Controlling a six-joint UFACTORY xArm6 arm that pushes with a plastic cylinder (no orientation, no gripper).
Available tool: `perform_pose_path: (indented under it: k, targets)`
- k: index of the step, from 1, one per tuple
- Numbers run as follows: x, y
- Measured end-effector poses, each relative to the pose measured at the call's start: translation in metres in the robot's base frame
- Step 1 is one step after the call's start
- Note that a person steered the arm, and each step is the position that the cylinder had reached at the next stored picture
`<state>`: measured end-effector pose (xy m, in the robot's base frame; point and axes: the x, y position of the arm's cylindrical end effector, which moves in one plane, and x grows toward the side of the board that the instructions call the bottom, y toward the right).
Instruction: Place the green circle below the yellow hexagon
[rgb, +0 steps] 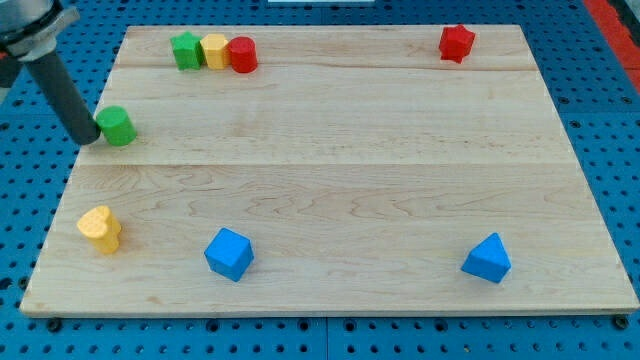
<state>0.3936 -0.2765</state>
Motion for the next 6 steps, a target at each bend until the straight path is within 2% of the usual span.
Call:
perform_pose_path:
  k: [1,2,3,5,6]
  targets:
    - [-0.021,0.056]
    - [0.0,0.078]
    - [0.004,0.103]
    - [-0.07,0.104]
    - [-0.076,0.133]
